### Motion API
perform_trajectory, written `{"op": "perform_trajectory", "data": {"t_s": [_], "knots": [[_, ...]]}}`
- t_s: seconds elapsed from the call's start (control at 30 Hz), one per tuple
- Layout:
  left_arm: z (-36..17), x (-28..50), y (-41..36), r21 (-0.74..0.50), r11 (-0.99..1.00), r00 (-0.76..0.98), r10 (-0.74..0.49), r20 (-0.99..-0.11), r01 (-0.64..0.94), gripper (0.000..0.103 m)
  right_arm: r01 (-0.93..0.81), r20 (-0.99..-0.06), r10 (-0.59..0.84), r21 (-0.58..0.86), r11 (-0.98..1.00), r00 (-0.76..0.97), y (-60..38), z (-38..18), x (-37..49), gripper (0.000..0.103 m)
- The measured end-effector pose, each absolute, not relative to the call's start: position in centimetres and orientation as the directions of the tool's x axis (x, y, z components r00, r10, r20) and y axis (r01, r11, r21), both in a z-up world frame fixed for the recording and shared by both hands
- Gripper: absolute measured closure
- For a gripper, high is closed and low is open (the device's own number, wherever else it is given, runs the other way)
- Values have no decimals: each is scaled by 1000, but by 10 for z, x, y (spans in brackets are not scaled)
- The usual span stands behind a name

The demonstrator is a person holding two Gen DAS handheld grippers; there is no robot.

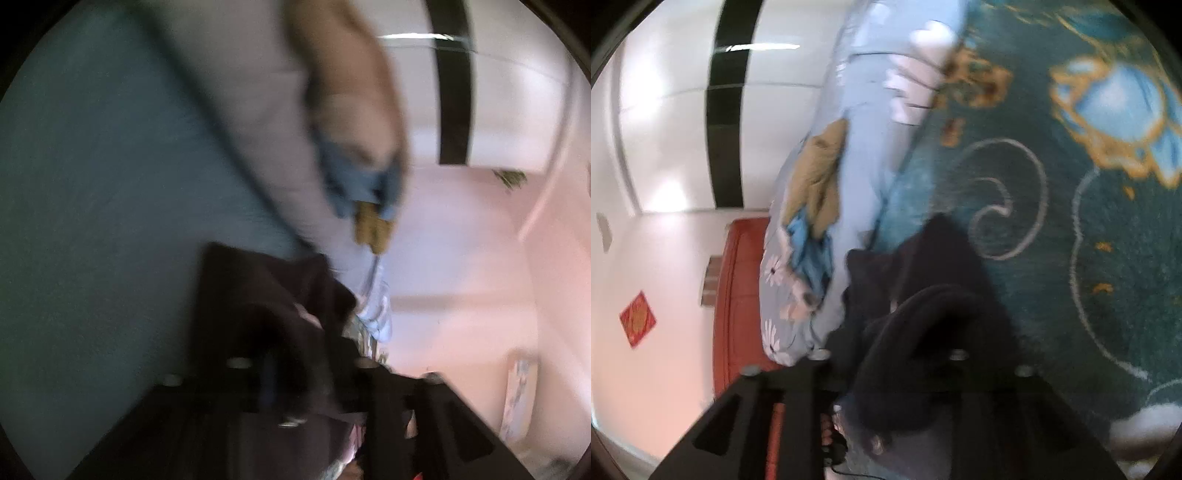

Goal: Fold clothes
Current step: 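Fold the hem toward the hood with both grippers and lower it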

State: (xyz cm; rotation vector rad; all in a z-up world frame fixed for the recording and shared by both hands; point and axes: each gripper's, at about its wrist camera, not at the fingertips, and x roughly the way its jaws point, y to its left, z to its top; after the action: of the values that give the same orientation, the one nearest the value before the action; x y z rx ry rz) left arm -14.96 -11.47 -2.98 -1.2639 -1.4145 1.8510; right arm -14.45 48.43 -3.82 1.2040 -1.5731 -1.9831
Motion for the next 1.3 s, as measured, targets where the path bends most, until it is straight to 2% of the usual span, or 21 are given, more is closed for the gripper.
{"op": "perform_trajectory", "data": {"t_s": [0.03, 0.07, 0.17, 0.27, 0.33, 0.57, 0.77, 0.83, 0.9, 0.93, 1.0, 1.03, 1.1, 1.13, 1.17, 1.27, 1.3], "knots": [[-17, -147, -114, -930, -351, -456, 814, -359, 107, 44, -210, -393, -703, 918, -337, -593, 485, -29, -144, 42], [-3, -143, -116, -928, -368, -469, 809, -354, 66, 36, -189, -385, -701, 920, -343, -601, 486, -21, -143, 39], [38, -133, -120, -895, -444, -504, 783, -365, -42, 32, -143, -371, -689, 920, -366, -622, 491, 0, -141, 39], [52, -124, -124, -847, -526, -529, 742, -411, -80, 25, -108, -345, -676, 924, -367, -651, 501, 12, -130, 39], [44, -120, -128, -802, -594, -526, 702, -481, -60, 25, -89, -333, -668, 924, -371, -665, 510, 12, -120, 39], [-20, -127, -112, -687, -726, -422, 615, -666, 27, 25, -194, -549, -579, 805, -561, -603, 510, -16, -116, 39], [-45, -154, -89, -673, -736, -370, 609, -701, 65, 25, -191, -587, -560, 770, -609, -584, 484, -32, -142, 39], [-45, -157, -81, -658, -751, -368, 599, -711, 50, 26, -189, -600, -554, 758, -624, -578, 475, -38, -151, 48], [-39, -157, -74, -640, -768, -368, 590, -718, 17, 26, -180, -606, -548, 748, -638, -576, 468, -41, -158, 65], [-35, -156, -71, -633, -774, -369, 589, -719, -5, 27, -160, -597, -548, 749, -643, -586, 466, -37, -157, 70], [-27, -155, -67, -622, -782, -381, 585, -715, -34, 32, -122, -582, -545, 743, -658, -603, 464, -29, -155, 86], [-23, -154, -66, -619, -785, -392, 582, -712, -42, 40, -110, -583, -538, 733, -671, -608, 462, -25, -154, 89], [-15, -154, -64, -612, -789, -414, 577, -704, -58, 60, -98, -583, -533, 726, -681, -613, 459, -19, -153, 92], [-11, -154, -63, -608, -791, -424, 574, -700, -66, 84, -92, -582, -532, 724, -684, -615, 457, -16, -153, 92], [-7, -153, -62, -605, -793, -435, 571, -696, -74, 90, -86, -578, -533, 723, -685, -617, 457, -11, -152, 93], [5, -153, -60, -594, -799, -467, 563, -682, -97, 92, -44, -514, -546, 754, -656, -662, 463, 9, -148, 94], [13, -150, -67, -627, -773, -494, 585, -643, -99, 92, -15, -474, -552, 767, -641, -686, 466, 20, -147, 94]]}}
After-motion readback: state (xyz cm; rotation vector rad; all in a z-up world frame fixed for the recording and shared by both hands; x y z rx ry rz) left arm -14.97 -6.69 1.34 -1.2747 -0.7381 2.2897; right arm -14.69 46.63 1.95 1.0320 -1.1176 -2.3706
